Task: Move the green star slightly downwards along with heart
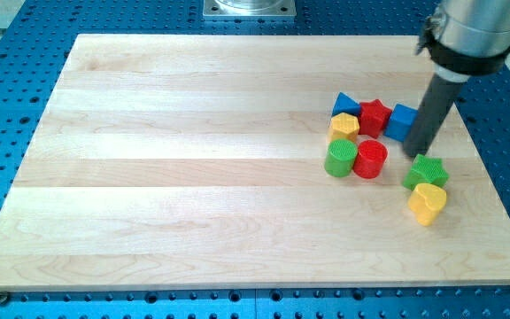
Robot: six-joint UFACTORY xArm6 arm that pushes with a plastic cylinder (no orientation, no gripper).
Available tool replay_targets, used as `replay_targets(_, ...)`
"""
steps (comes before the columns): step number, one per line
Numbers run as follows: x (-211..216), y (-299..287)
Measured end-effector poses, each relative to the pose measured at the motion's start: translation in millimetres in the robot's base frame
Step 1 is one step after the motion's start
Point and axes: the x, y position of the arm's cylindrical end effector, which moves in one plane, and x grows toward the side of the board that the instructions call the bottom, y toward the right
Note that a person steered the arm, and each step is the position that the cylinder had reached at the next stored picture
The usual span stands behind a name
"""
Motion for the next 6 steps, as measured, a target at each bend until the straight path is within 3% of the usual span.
replay_targets(1, 1, 38)
replay_targets(3, 65, -2)
replay_targets(4, 37, 26)
replay_targets(5, 28, -4)
replay_targets(6, 50, -58)
